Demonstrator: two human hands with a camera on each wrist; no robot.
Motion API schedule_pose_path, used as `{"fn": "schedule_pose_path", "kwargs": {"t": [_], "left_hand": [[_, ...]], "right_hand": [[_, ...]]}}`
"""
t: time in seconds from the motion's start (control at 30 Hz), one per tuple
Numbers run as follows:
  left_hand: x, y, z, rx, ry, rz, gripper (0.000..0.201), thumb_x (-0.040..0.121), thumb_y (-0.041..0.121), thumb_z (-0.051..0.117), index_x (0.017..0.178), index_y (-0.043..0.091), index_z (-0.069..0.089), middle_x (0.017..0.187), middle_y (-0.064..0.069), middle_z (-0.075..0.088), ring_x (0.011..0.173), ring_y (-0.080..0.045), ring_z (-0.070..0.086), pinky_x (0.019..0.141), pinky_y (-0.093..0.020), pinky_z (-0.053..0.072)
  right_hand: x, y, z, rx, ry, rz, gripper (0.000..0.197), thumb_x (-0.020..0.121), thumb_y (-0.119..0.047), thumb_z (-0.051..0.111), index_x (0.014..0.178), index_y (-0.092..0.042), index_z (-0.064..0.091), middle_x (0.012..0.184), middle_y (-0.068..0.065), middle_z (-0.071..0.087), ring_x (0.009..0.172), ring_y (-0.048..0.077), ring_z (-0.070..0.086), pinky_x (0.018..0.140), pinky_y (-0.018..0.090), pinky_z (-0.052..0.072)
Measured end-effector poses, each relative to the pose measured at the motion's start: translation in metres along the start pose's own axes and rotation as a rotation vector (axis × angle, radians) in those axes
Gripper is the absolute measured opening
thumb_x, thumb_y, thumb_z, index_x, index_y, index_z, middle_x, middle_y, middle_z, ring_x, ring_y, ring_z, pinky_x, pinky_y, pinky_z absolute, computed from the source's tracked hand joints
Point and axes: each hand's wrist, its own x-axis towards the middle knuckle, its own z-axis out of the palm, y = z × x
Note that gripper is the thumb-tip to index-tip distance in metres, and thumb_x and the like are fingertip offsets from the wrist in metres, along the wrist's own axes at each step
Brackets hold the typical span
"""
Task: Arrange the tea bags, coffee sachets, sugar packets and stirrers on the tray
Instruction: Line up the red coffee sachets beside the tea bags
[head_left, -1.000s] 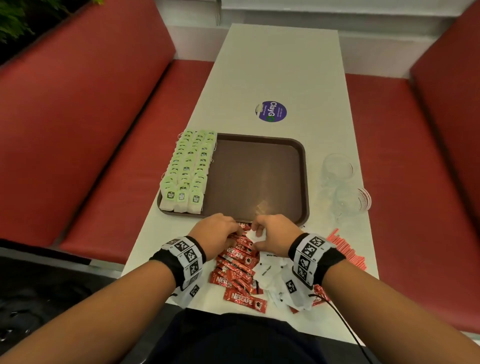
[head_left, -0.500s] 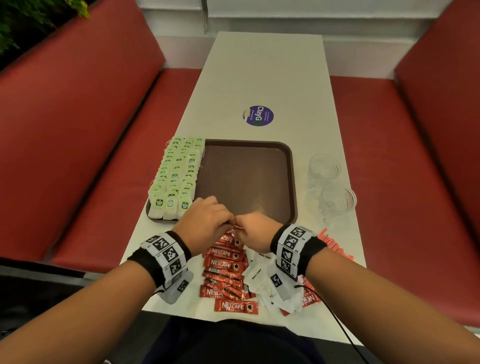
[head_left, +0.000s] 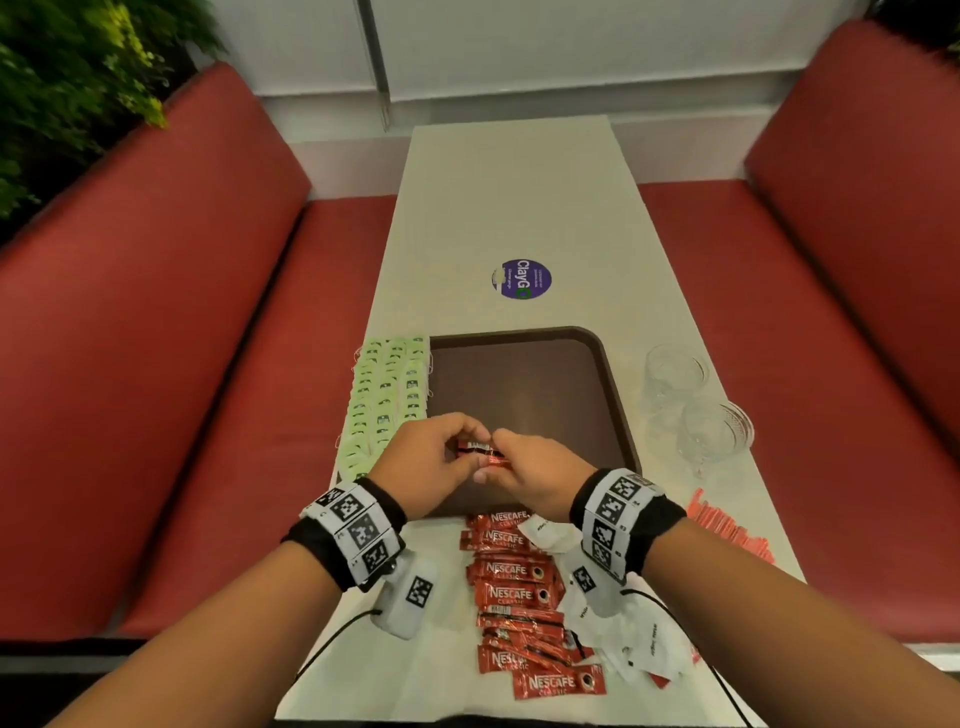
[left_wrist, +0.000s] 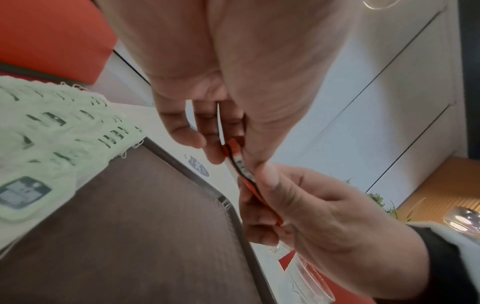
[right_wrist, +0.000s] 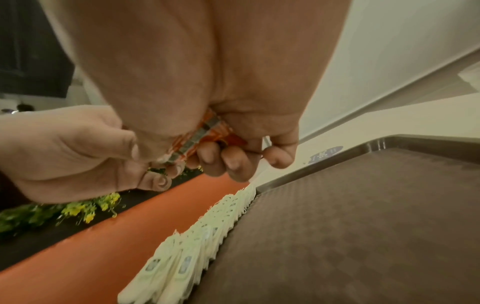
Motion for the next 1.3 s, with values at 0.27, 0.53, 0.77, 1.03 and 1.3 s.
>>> {"fn": "schedule_pose_path", "kwargs": {"t": [0.27, 0.53, 0.77, 1.03, 1.3], "left_hand": [[0.013, 0.015, -0.010, 0.120, 0.094, -0.062, 0.020, 0.085, 0.016, 0.074, 0.089, 0.034, 0.067, 0.081, 0.012, 0.064, 0.080, -0.006, 0.060, 0.072, -0.019, 0.044], [0.016, 0.027, 0.007, 0.197, 0.208, 0.114, 0.028, 0.076, 0.012, 0.081, 0.072, 0.034, 0.065, 0.083, 0.017, 0.065, 0.082, -0.005, 0.057, 0.078, -0.033, 0.049], [0.015, 0.025, 0.018, 0.229, 0.294, 0.272, 0.022, 0.073, 0.008, 0.084, 0.068, 0.021, 0.067, 0.092, 0.014, 0.063, 0.083, 0.002, 0.048, 0.072, -0.026, 0.045], [0.034, 0.009, 0.002, 0.176, 0.093, 0.017, 0.012, 0.084, 0.025, 0.078, 0.092, 0.029, 0.070, 0.079, 0.020, 0.063, 0.078, 0.002, 0.058, 0.075, -0.021, 0.045], [0.142, -0.071, -0.015, 0.382, 0.082, -0.315, 0.008, 0.084, 0.024, 0.076, 0.085, 0.031, 0.071, 0.085, 0.009, 0.069, 0.081, -0.014, 0.063, 0.075, -0.028, 0.048]], "right_hand": [[-0.007, 0.021, -0.030, 0.057, 0.056, 0.088, 0.008, 0.099, -0.024, 0.053, 0.095, -0.026, 0.047, 0.079, -0.005, 0.062, 0.069, 0.012, 0.060, 0.059, 0.026, 0.043], [-0.017, 0.048, -0.059, 0.394, 0.179, 0.173, 0.018, 0.097, -0.026, 0.052, 0.095, -0.018, 0.068, 0.077, -0.009, 0.064, 0.073, 0.012, 0.057, 0.075, 0.036, 0.048], [-0.012, 0.041, -0.070, 0.356, -0.053, 0.036, 0.021, 0.095, -0.035, 0.062, 0.081, -0.023, 0.070, 0.065, -0.003, 0.054, 0.061, 0.012, 0.048, 0.066, 0.034, 0.040], [0.009, 0.043, -0.060, 0.200, 0.077, 0.002, 0.013, 0.096, -0.034, 0.063, 0.086, -0.027, 0.066, 0.071, -0.007, 0.061, 0.069, 0.012, 0.058, 0.070, 0.034, 0.047], [0.044, 0.067, -0.047, 0.271, 0.177, 0.200, 0.012, 0.097, -0.026, 0.056, 0.105, -0.019, 0.049, 0.084, 0.003, 0.066, 0.071, 0.019, 0.063, 0.066, 0.034, 0.049]]}}
